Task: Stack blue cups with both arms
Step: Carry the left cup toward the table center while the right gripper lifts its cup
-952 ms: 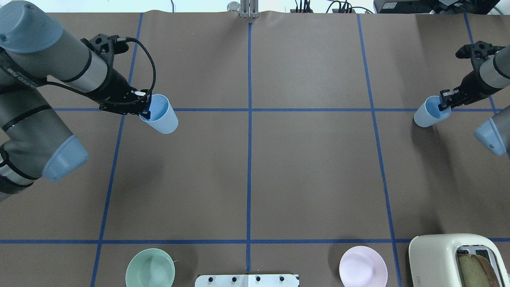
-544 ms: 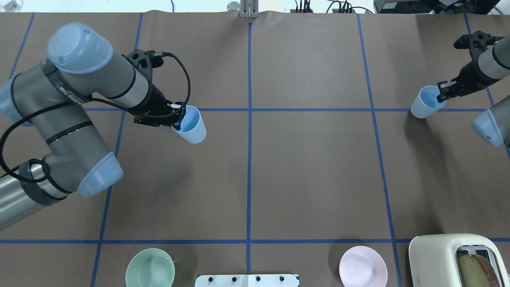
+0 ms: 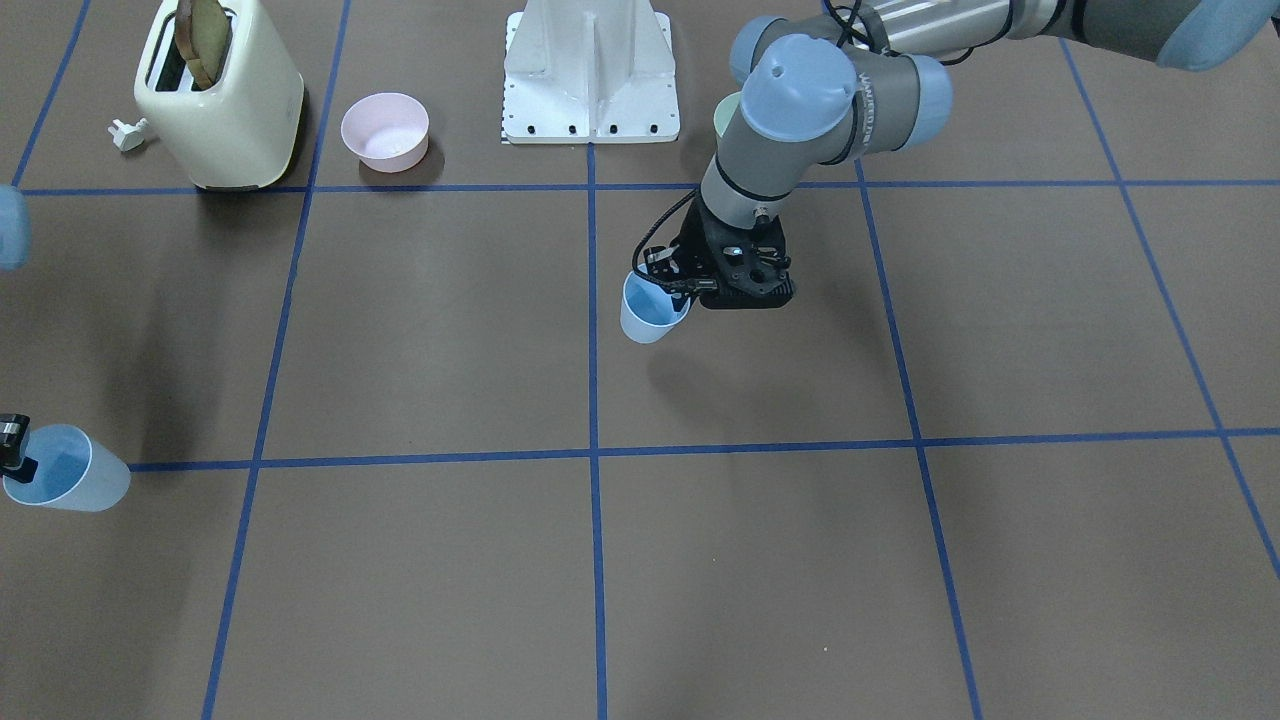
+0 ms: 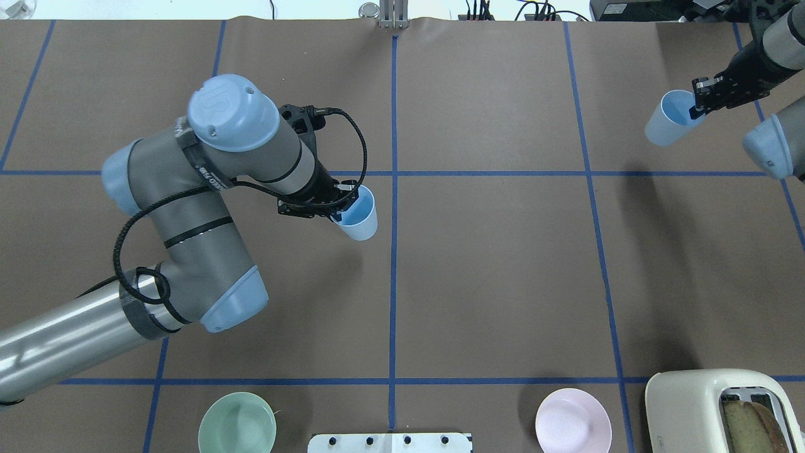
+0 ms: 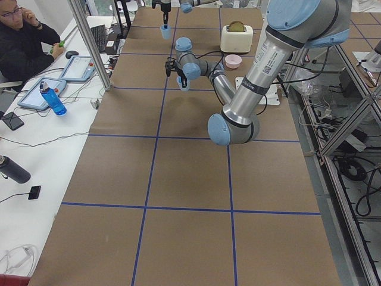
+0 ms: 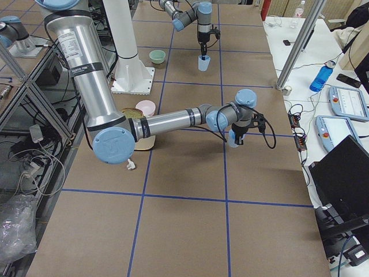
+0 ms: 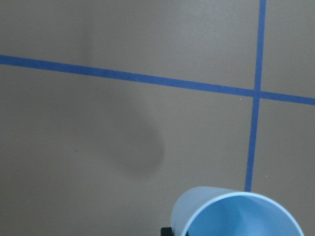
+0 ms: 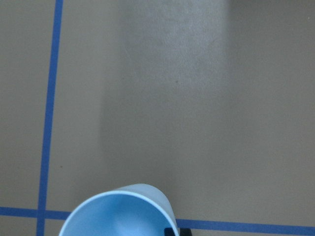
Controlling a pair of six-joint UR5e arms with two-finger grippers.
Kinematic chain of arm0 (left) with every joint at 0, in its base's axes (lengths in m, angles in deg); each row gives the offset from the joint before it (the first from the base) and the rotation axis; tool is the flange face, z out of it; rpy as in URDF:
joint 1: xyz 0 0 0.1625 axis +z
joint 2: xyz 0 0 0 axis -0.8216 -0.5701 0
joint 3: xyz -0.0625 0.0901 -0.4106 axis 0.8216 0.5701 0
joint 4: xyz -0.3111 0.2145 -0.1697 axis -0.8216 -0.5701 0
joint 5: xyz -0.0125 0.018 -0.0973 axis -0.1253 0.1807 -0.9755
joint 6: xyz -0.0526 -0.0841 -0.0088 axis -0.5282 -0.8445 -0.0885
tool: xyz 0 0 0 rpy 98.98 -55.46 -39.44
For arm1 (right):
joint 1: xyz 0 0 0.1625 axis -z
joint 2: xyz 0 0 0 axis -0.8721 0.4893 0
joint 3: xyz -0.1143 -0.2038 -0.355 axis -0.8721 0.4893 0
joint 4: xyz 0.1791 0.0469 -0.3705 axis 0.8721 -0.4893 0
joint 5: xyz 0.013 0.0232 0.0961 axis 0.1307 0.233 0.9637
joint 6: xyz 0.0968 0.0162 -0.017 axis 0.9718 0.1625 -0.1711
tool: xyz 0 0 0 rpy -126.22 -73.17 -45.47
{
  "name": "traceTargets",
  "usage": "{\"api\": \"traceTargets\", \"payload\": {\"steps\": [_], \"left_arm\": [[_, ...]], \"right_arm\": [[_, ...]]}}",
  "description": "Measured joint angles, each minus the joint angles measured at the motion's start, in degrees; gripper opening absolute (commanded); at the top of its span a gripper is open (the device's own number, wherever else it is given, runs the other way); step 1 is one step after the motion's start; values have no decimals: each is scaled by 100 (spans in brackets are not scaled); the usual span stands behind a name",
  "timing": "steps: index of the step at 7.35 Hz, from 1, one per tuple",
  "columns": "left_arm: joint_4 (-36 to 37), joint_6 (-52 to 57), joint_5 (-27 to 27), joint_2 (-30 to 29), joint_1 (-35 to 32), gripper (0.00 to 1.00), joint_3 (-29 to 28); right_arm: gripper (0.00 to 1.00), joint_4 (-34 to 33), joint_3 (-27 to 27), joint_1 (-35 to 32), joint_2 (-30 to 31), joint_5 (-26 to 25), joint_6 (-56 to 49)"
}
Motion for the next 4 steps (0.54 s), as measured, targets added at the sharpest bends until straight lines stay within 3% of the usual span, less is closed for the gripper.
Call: {"api": "traceTargets", "payload": {"steps": [4], "left_arm": [[-50,-199,384,-359,364,0,-466]], "right_arm": [[0,-880,-7,-162,-817,101,56]]}}
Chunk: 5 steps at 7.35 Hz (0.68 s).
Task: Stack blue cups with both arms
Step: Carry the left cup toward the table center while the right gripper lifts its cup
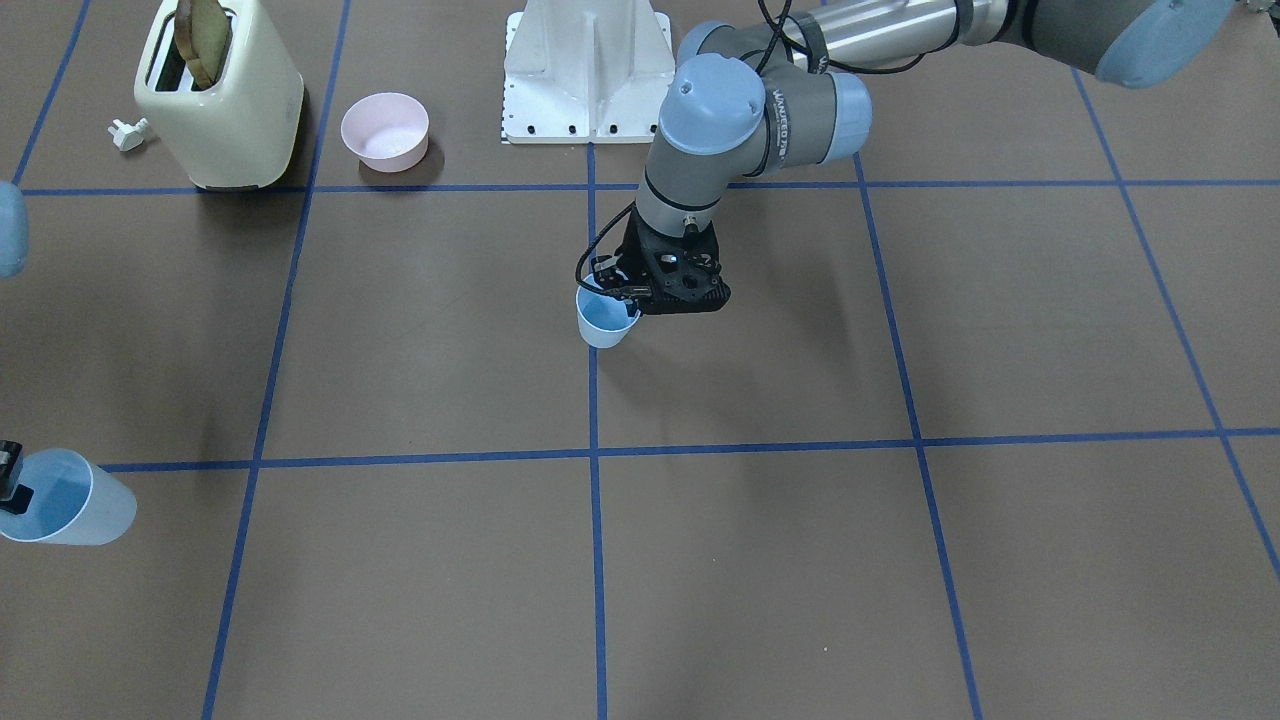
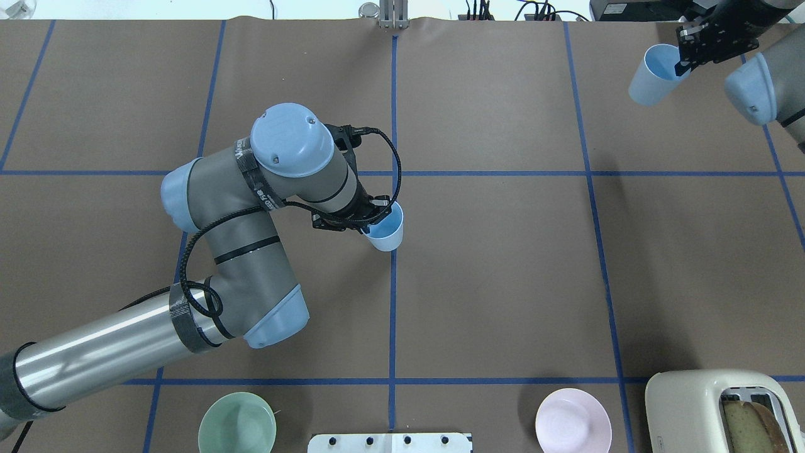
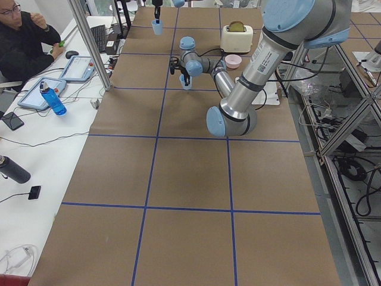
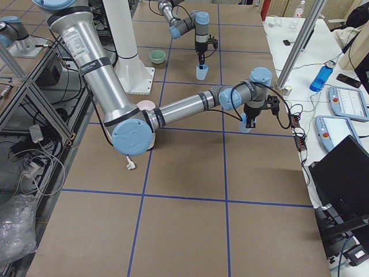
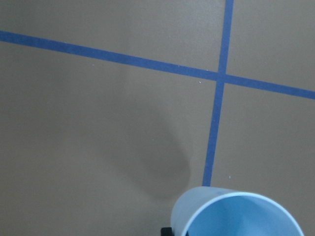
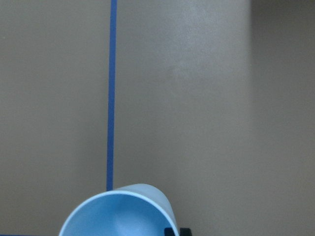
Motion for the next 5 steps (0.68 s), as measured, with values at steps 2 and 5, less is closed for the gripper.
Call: {"api": "traceTargets", "payload": {"steps": [2,5], "left_arm": [[-16,2,85,-9,123,0,-78],[-128,-5,337,-10,350,15,-139]], "right_arm": [[0,-221,-1,-45,-219,73,33],[0,-442,13,-89,-421,99,45]]}}
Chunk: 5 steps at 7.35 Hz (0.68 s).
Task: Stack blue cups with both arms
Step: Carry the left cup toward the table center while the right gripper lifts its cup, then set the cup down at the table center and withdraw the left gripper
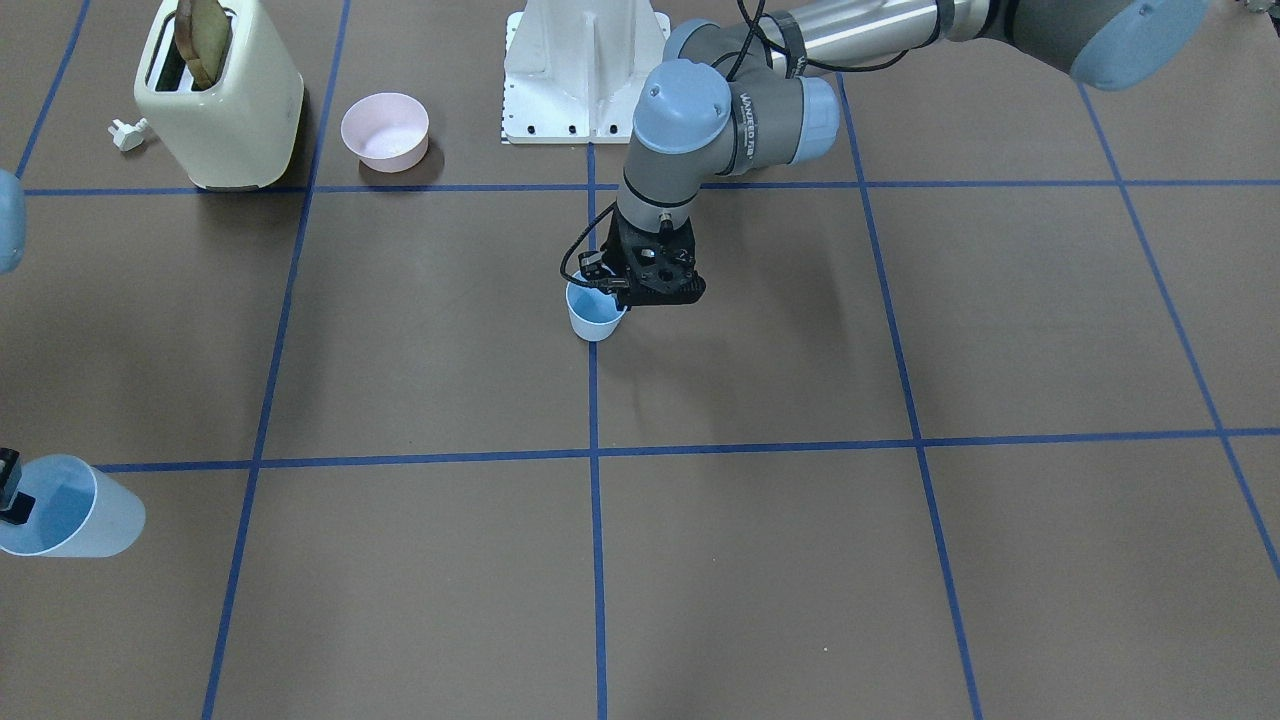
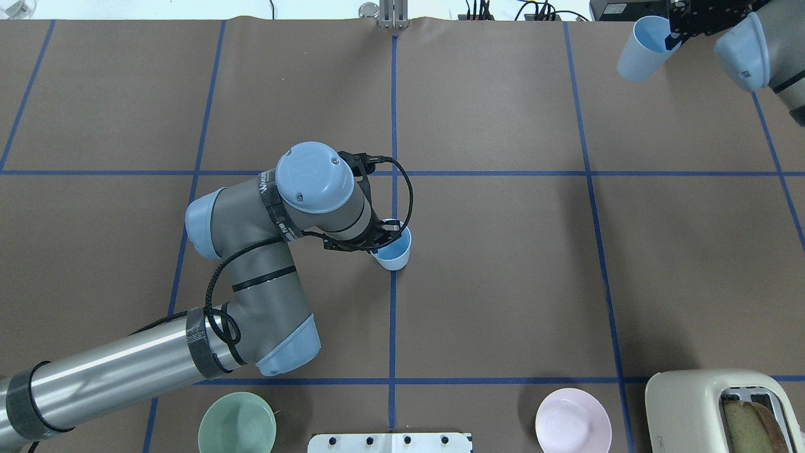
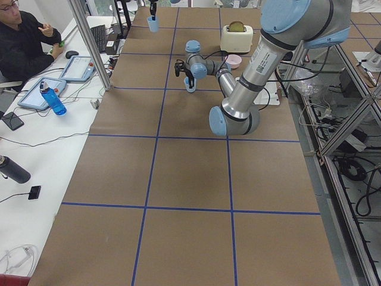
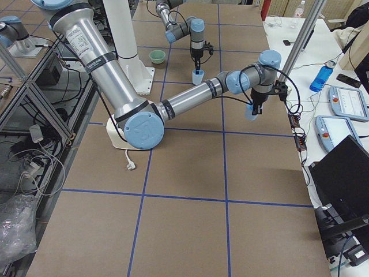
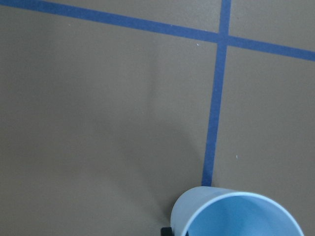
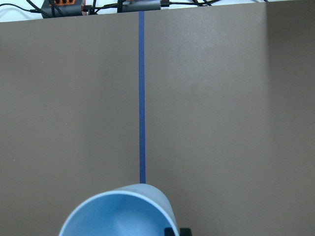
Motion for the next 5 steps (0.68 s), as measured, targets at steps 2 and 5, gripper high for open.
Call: {"api": "traceTargets", "payload": {"steps": [2,5], "left_arm": [[-169,23,59,21,67,92,-51],[-385,63,52,56,33,97,68]], "right_arm": [[0,-15,15,-11,-44,15,0],[0,-22,19,-4,-144,30,183]]}}
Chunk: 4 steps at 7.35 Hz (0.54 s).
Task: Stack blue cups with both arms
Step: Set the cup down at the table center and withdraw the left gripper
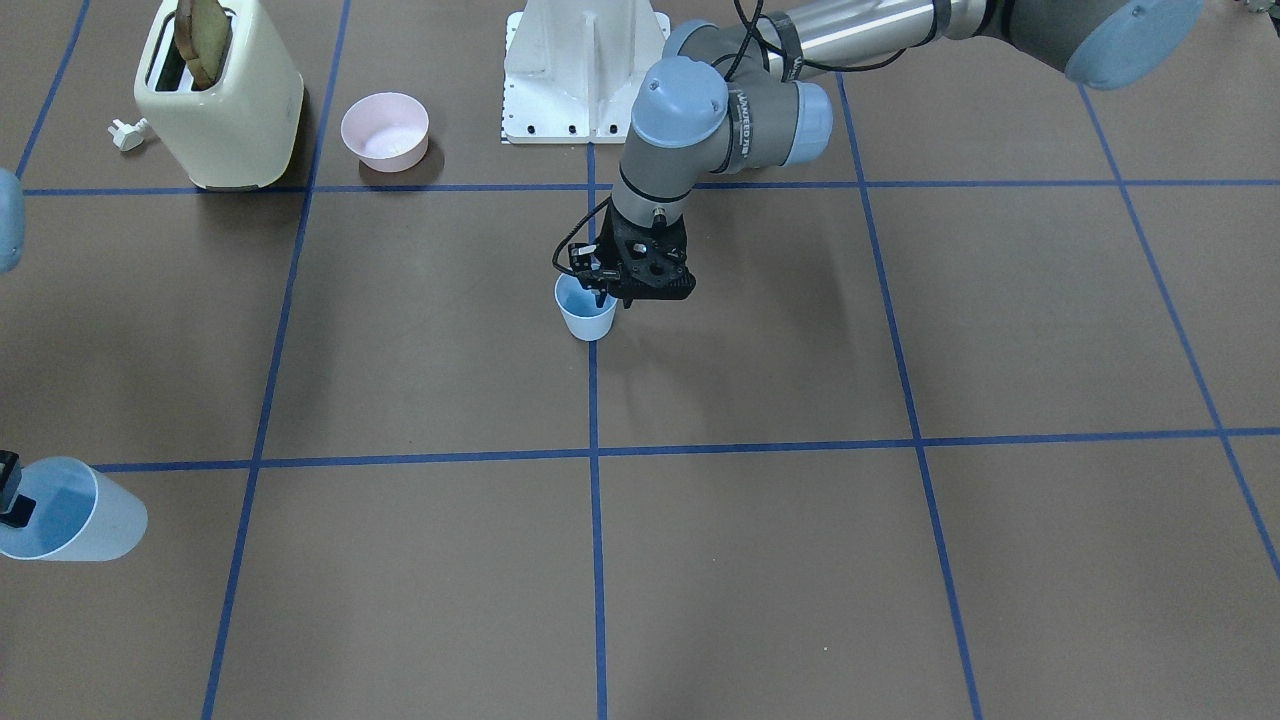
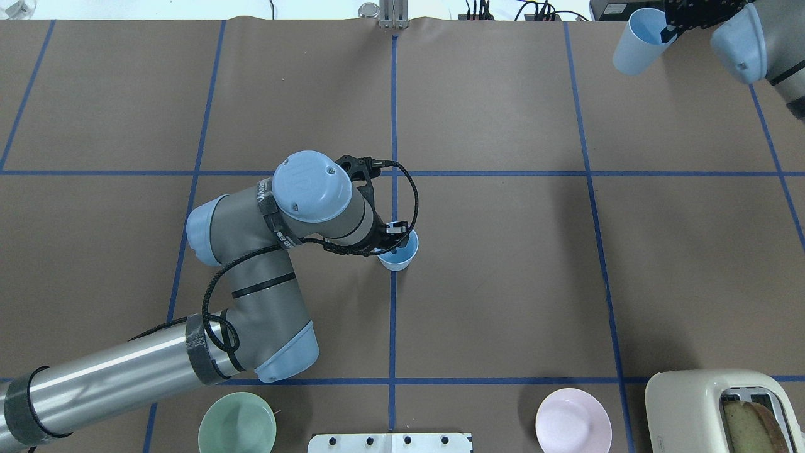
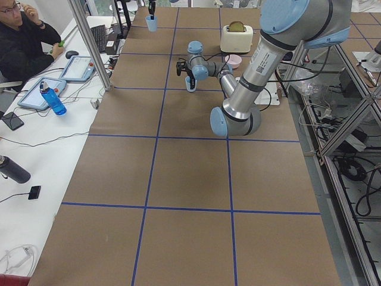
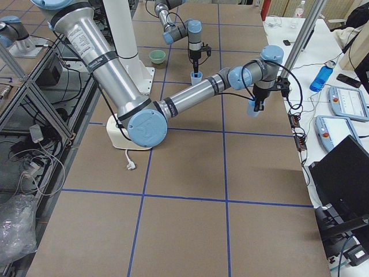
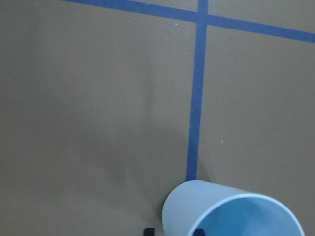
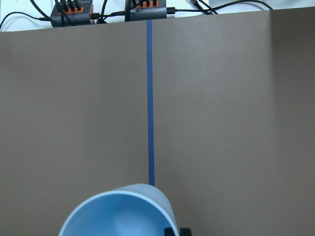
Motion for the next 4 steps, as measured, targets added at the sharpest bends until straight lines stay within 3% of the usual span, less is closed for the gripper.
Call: {"api": "traceTargets", "payload": {"steps": [2,4], "left_arm": [[52,7,-60,6,-126,97,242],[296,111,-597,89,-597,97,618]], "right_arm": [[0,6,-16,16,-66,6,152],[0,43,-157,191,-93,4,576]]}}
